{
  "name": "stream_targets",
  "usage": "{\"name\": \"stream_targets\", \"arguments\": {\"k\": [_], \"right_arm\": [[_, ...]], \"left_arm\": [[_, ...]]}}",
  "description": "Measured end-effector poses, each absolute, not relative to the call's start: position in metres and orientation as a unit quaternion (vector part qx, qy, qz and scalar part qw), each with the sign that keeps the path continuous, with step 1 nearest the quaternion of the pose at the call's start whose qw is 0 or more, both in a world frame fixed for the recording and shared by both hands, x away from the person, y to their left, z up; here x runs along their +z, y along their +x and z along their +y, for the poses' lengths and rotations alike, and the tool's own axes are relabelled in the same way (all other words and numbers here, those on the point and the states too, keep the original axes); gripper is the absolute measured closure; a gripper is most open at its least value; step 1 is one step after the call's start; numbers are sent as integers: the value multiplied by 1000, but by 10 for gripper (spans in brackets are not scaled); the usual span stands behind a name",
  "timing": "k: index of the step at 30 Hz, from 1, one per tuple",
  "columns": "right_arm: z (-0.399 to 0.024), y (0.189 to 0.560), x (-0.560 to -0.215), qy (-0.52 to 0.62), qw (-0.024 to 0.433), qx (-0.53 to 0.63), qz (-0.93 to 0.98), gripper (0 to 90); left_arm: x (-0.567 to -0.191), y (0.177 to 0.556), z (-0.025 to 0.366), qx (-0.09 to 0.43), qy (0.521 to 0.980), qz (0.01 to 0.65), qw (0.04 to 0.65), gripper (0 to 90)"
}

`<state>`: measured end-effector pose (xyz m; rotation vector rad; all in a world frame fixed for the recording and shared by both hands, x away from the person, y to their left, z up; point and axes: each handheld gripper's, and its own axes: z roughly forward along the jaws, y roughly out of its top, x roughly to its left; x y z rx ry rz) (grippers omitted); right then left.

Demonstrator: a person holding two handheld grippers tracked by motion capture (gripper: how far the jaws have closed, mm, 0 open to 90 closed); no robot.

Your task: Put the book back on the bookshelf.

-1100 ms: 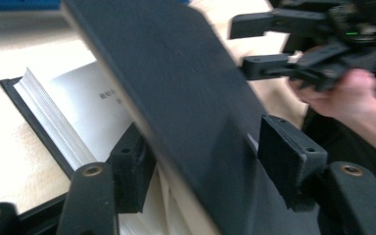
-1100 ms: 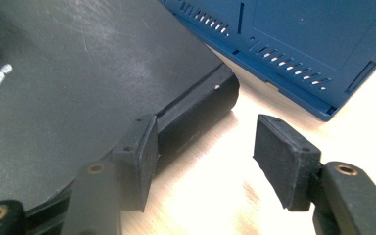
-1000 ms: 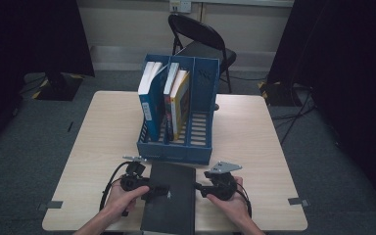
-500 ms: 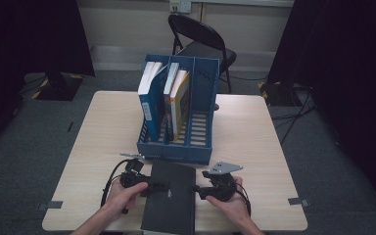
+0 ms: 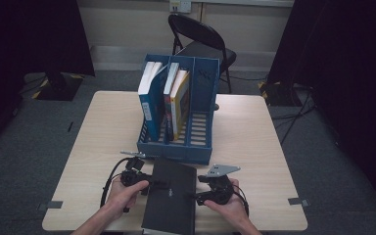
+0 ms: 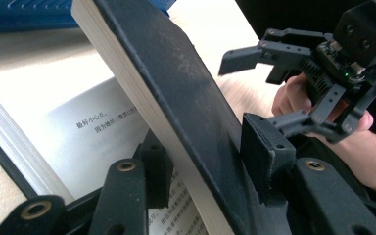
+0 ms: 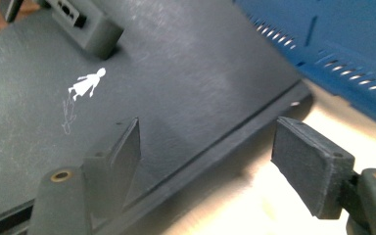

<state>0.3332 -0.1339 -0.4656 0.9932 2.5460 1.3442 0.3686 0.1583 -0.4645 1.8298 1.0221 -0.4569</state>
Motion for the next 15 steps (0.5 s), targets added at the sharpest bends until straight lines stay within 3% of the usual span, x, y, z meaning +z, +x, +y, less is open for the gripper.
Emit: {"name": "stream_targets", "arguments": {"k": [6,9,15], "right_arm": [[-128,334,-467,318,39,443,837,258],[-126,333,-468,316,48,436,841,242],[-128,332,-467,317,44,440,839,233]], "left_arm": [[-468,373,153,-194,762,417,455,510],[-474,373,144,-193,768,427,436,415],[-474,377,146,-224,751,418,459,558]]}}
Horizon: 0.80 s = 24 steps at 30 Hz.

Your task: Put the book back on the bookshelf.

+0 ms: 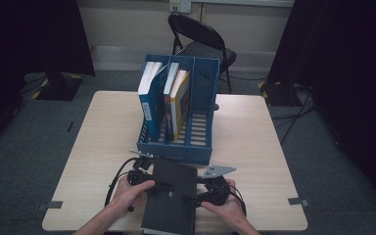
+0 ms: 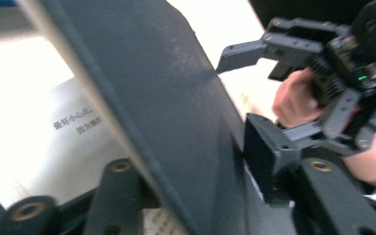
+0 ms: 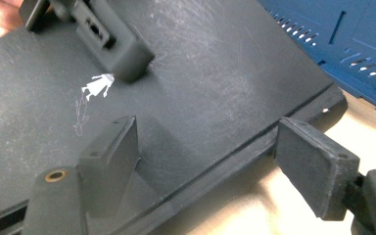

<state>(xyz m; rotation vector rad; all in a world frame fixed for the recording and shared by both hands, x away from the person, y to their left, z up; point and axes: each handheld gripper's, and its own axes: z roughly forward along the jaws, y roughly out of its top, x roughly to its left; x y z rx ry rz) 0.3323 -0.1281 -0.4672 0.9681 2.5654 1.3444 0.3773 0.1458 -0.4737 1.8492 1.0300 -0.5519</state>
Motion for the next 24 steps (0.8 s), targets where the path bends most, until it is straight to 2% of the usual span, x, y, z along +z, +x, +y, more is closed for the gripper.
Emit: {"name": "stream_targets", "arguments": {"k": [5,11,24], "right_arm": [[-131,332,-468,323,42,436,839,205],[-133,333,-469,330,30,439,835,129],[-141,340,-472,355,-19,466,810,74]], "left_arm": [[-472,376,147,-215,756,406,466,577],[-466,367,146,-189,765,378,485,582],[-452,354,143,-141,785,344,496,577]]}}
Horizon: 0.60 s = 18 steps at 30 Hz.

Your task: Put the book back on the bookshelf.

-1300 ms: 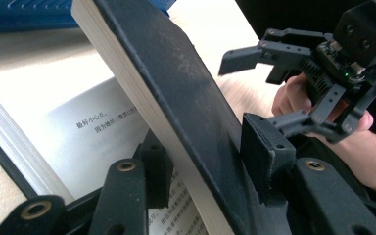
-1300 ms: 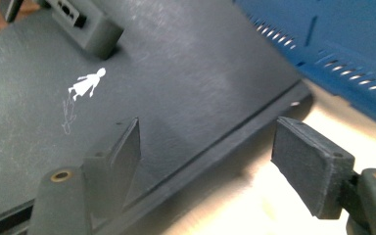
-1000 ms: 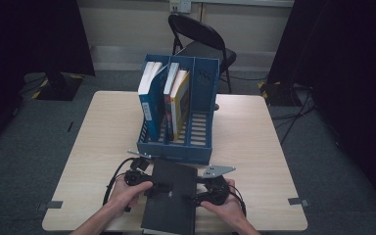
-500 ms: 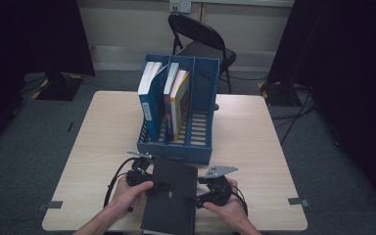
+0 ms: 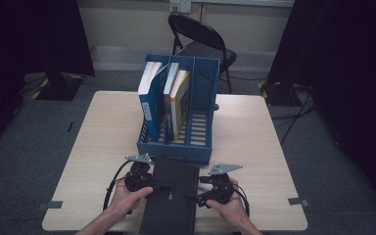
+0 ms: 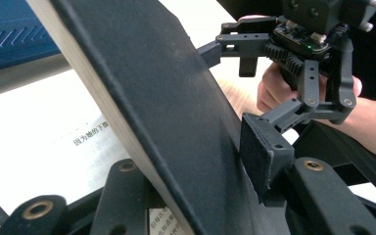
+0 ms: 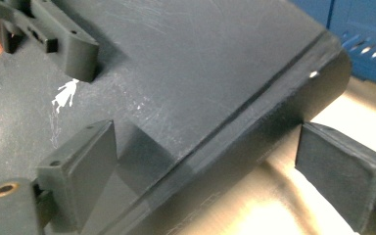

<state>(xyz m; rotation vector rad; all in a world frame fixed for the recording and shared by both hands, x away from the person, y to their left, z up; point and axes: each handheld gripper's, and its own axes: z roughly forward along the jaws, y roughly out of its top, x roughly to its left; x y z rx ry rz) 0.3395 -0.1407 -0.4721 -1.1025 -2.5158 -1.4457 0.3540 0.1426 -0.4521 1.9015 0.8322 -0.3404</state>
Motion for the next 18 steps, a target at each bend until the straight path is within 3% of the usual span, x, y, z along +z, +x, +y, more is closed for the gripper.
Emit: {"name": "stream_targets", "arguments": {"k": [8,15,18], "right_arm": [[-143,344,-476,-364,54,-475,-800,68],[-145,353,-482,-369,133,-493,-776,67],[-143,353,-478,-375,135,-485,-778,72]], "left_arm": [[-449,349,143,-123,791,325,503,574],[-443,342,140,-109,802,294,509,576],[-444,343,140,-110,802,284,514,576]]}}
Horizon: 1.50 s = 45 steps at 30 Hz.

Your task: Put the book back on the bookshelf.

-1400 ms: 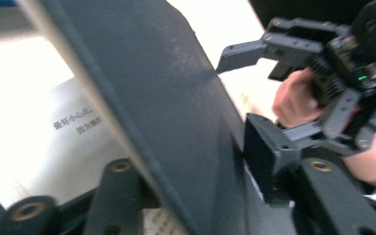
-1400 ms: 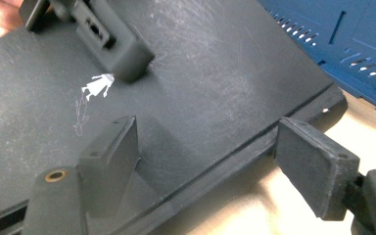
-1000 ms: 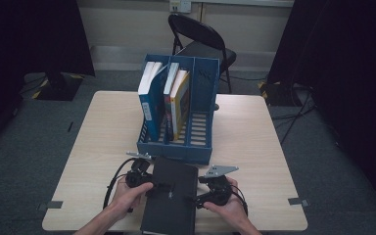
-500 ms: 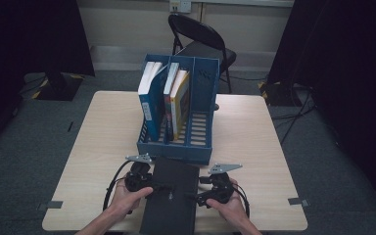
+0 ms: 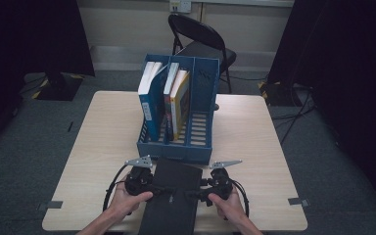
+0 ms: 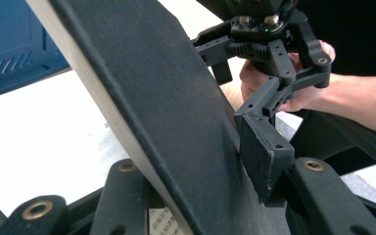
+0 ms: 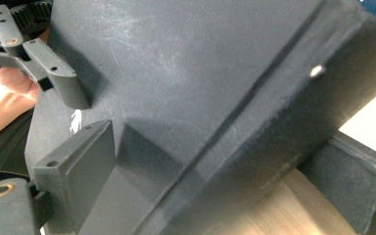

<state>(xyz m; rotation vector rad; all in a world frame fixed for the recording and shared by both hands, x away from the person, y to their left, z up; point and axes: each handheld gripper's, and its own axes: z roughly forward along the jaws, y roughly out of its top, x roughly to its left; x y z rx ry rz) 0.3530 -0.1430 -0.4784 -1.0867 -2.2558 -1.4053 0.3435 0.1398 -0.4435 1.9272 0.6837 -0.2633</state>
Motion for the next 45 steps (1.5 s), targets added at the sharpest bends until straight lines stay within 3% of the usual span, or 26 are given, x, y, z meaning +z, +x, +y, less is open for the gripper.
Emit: {"name": "stream_targets", "arguments": {"k": [17,33,40,45], "right_arm": [[-143,337,-437,-336,17,-505,-795,147],[-150,334,-386,-303,-117,-535,-780,357],[-151,325,-385,-291,-111,-550,-775,395],[-150,324,-386,-281,-110,-550,-779,371]], "left_arm": [[-423,343,142,-76,791,261,549,587],[-398,352,139,13,804,223,551,567],[-405,338,147,28,797,218,562,555],[-403,330,149,58,800,227,552,530]]}}
